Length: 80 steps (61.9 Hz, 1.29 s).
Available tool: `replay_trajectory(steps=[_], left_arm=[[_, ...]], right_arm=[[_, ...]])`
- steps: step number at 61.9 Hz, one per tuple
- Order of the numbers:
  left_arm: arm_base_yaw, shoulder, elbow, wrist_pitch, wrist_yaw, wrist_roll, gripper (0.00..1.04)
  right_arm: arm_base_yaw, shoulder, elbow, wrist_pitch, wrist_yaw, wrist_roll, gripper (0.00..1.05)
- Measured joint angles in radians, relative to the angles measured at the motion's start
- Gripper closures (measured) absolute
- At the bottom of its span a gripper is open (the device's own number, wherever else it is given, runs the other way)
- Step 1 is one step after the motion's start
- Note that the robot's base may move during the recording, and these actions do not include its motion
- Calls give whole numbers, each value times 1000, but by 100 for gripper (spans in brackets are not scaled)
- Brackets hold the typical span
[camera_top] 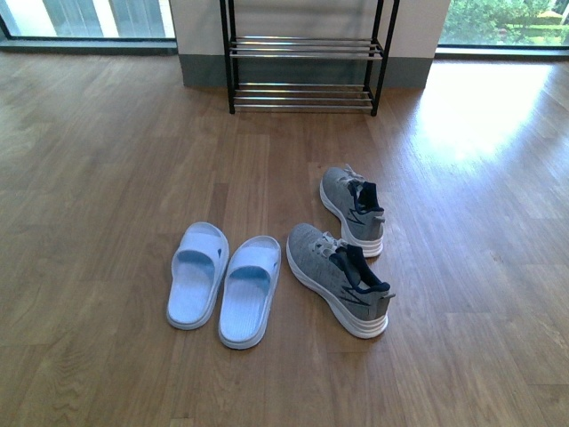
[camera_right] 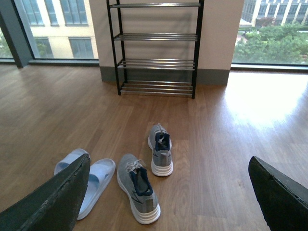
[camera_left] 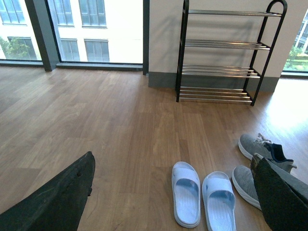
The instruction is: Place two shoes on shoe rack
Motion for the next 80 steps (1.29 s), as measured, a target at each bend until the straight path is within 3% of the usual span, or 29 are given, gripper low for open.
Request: replay_trajectory(steps=[80], left_arm=[[0, 0, 0, 0, 0, 0, 9]], right_arm=[[0, 0, 0, 0, 0, 0, 9]])
